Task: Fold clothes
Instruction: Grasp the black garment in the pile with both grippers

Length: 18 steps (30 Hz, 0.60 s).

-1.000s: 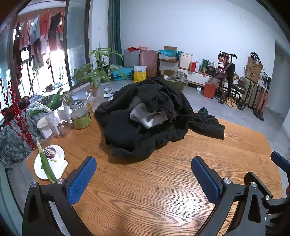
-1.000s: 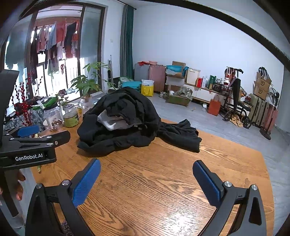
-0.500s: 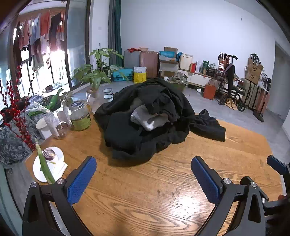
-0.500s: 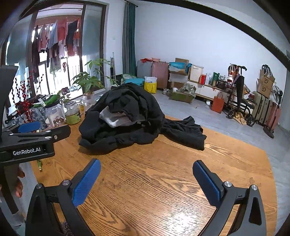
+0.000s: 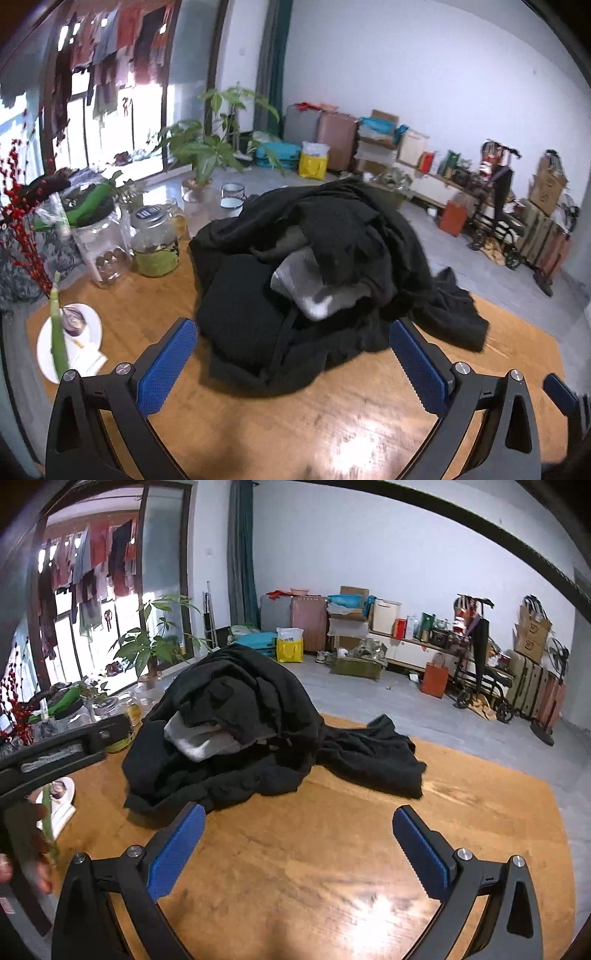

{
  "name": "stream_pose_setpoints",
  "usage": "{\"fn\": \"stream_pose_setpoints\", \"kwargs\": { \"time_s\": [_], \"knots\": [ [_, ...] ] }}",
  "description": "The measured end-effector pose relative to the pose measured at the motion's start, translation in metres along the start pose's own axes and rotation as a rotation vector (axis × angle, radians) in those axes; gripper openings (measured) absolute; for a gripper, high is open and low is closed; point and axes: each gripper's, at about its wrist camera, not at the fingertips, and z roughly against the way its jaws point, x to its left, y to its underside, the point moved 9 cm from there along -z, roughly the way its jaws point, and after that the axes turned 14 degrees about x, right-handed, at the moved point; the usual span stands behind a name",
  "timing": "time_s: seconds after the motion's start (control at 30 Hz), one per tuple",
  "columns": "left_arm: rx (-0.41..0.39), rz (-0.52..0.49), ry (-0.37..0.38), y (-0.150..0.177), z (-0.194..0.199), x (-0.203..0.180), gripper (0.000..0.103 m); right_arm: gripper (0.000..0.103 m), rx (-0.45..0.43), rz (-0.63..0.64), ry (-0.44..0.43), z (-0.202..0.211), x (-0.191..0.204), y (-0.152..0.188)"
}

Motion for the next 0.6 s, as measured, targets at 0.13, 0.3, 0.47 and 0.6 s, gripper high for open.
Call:
{"fn": "stream_pose_setpoints", "kwargs": {
  "time_s": [0.13, 0.3, 0.47, 0.6],
  "knots": [
    [-0.01, 0.06, -0.035, -0.023, -0.038, -0.001, 0.103, 0.102, -0.031, 0.037, -0.008, -0.023, 0.004, -0.032],
    [-0.004, 0.056, -0.078, -0.054, -0.077, 0.002, 0.103, 0.102, -0.03, 0.079, 0.039, -0.07, 0.005, -0.077],
    [0.05, 0.066, -0.032, -0.081, -0.12, 0.006, 0.092, 0.093, 0.032, 0.11, -0.014, -0.133, 0.013, -0.111],
    [0.098, 0.135, 0.143, -0.085, -0.146, 0.002, 0.076, 0.085, 0.058, 0.076, -0.06, -0.174, 0.018, -0.129]
  ]
}}
